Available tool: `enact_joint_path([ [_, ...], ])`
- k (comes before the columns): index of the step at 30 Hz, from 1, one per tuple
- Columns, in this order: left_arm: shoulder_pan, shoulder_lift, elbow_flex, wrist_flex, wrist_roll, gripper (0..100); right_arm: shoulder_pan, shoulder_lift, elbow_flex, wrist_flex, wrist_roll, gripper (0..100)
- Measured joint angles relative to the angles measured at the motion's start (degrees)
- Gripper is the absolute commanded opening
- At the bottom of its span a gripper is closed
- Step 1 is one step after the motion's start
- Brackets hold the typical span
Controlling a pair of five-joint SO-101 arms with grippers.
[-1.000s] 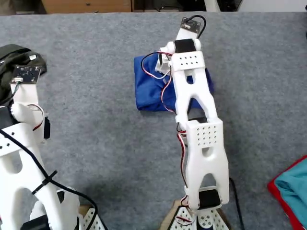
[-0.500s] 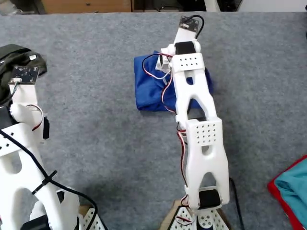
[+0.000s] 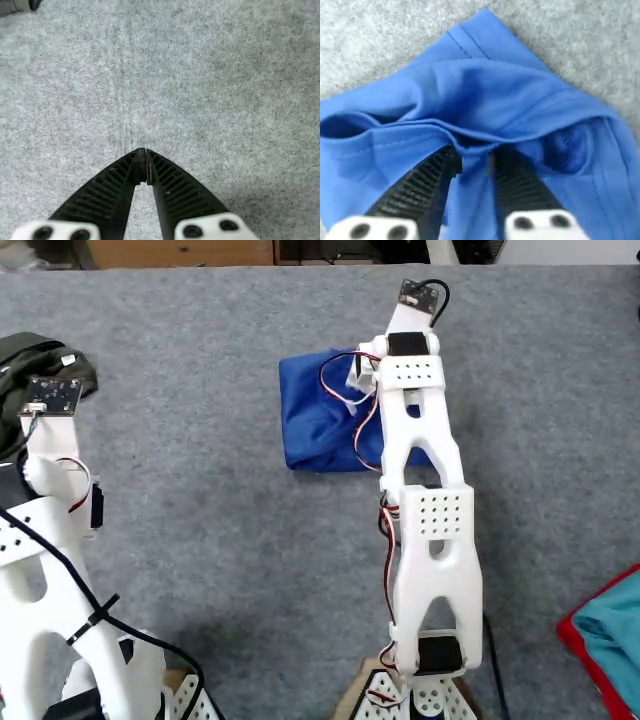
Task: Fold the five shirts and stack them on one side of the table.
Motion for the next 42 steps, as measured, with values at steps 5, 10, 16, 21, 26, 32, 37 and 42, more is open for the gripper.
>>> enact_joint_path([
  [5,0.0,0.0,0.0,0.0,0.0,2,0.0,0.0,0.0,-0.2,0.0,0.5],
  [10,0.0,0.0,0.0,0.0,0.0,2,1.1,0.1,-3.7,2.5,0.0,0.5],
  [16,0.0,0.0,0.0,0.0,0.0,2,2.6,0.0,-16.0,17.0,0.0,0.5],
  [21,0.0,0.0,0.0,0.0,0.0,2,5.4,-0.1,-17.5,24.1,2.1,0.5],
  [26,0.0,0.0,0.0,0.0,0.0,2,9.5,-0.1,-12.5,24.5,4.9,0.5],
  [32,0.0,0.0,0.0,0.0,0.0,2,9.9,-5.2,-4.7,24.5,8.5,0.6],
  [37,0.0,0.0,0.0,0.0,0.0,2,9.9,-12.3,5.7,24.5,11.9,0.6],
  [42,0.0,0.0,0.0,0.0,0.0,2,10.0,-15.4,10.7,24.5,14.3,0.6],
])
